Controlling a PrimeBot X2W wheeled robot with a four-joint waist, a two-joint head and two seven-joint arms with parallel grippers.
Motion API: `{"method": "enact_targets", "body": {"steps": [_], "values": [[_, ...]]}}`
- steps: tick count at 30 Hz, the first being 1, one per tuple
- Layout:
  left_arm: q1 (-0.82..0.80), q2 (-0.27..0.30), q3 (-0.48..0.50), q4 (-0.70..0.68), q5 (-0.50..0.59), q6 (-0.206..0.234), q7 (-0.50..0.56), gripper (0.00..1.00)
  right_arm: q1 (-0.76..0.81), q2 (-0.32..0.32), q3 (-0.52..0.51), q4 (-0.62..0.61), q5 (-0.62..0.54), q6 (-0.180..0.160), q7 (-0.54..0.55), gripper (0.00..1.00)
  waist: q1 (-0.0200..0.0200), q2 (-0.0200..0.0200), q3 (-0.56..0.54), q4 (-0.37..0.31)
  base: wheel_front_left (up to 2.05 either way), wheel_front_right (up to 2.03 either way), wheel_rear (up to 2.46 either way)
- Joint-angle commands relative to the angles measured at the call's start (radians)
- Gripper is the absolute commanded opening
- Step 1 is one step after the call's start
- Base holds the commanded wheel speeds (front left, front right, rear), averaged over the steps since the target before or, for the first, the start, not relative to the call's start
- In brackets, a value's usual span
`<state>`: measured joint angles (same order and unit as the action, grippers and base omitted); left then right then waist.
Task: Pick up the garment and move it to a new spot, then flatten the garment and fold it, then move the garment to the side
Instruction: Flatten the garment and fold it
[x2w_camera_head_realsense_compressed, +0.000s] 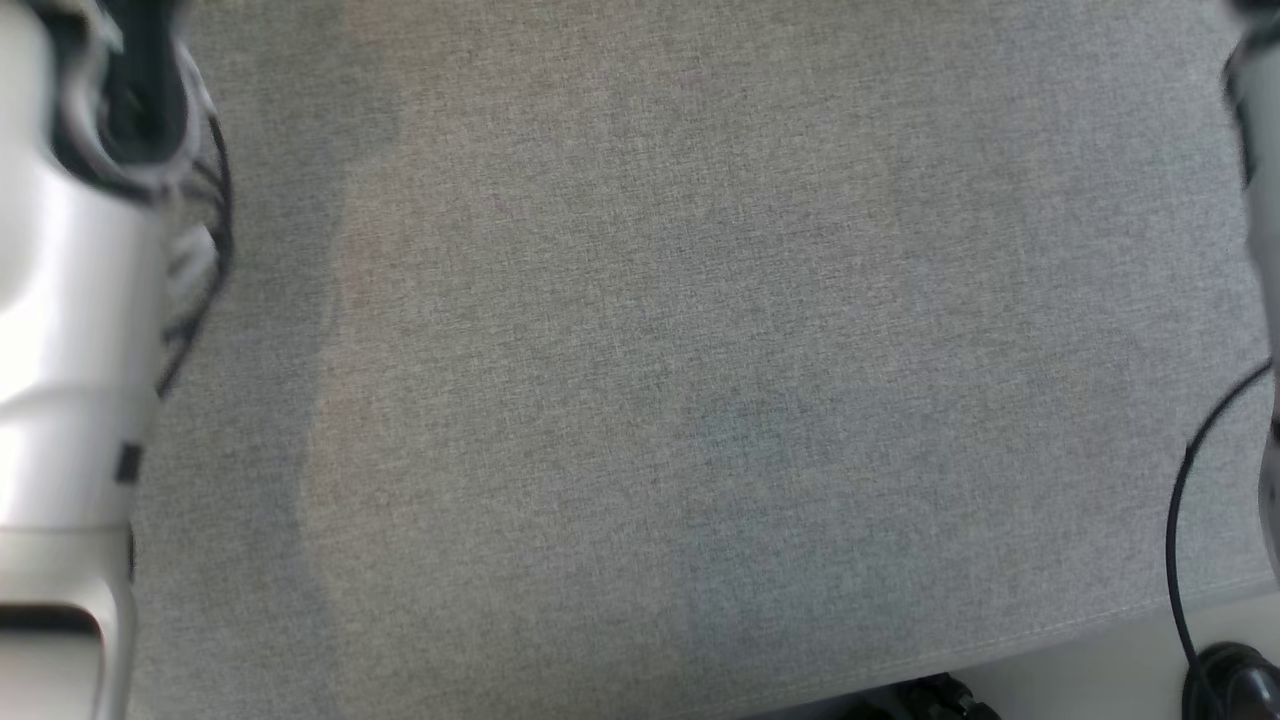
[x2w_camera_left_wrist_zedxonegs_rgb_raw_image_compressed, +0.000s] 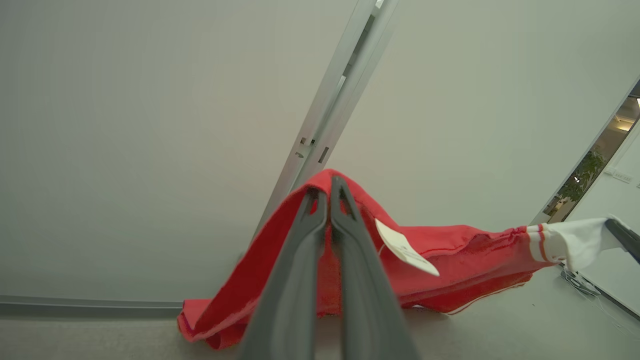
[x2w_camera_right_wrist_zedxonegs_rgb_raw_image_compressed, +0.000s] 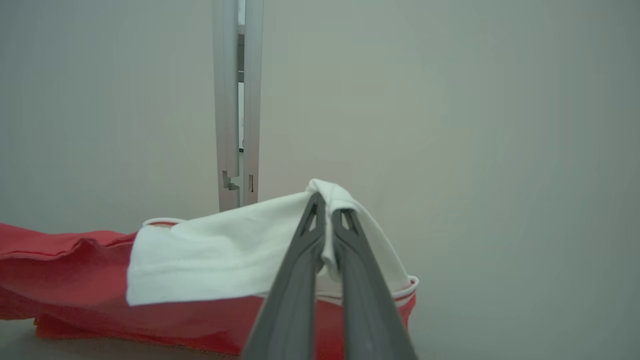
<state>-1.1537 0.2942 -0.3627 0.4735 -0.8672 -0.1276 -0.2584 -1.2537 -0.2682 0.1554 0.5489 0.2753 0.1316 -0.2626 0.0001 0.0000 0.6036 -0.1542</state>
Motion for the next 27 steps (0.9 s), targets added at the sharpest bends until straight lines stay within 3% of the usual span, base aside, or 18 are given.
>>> {"method": "enact_targets", "body": {"steps": [1, 7, 13, 17, 27], "values": [[0.052, 0.003, -0.016, 0.007, -0.009, -0.004, -0.007, 0.0, 0.06, -0.019, 0.028, 0.002, 0.03, -0.002, 0.004, 0.0, -0.0001, 0.0, -0.012, 0.009, 0.0, 0.0, 0.0], [0.256, 0.004, -0.029, 0.0, -0.048, -0.004, -0.008, 0.0, 0.308, -0.062, 0.069, -0.034, 0.179, -0.002, 0.063, 0.0, -0.0001, 0.0, -0.081, 0.022, 0.0, 0.0, 0.0], [0.446, 0.036, -0.115, 0.019, -0.002, -0.004, -0.007, 0.0, 0.551, -0.063, 0.031, -0.128, 0.284, -0.002, 0.222, 0.0, -0.0001, 0.0, -0.187, 0.041, 0.0, 0.0, 0.0], [0.56, 0.033, -0.136, 0.046, -0.022, -0.004, -0.007, 0.0, 0.716, -0.056, -0.037, -0.231, 0.235, -0.002, 0.362, 0.0, -0.0001, 0.0, -0.252, 0.046, 0.0, 0.0, 0.0], [0.714, 0.039, -0.176, 0.122, -0.013, 0.007, -0.006, 0.0, 1.063, 0.066, -0.208, -0.54, 0.051, -0.002, 0.72, 0.0, -0.0001, 0.0, -0.358, 0.064, 0.0, 0.0, 0.0]]}}
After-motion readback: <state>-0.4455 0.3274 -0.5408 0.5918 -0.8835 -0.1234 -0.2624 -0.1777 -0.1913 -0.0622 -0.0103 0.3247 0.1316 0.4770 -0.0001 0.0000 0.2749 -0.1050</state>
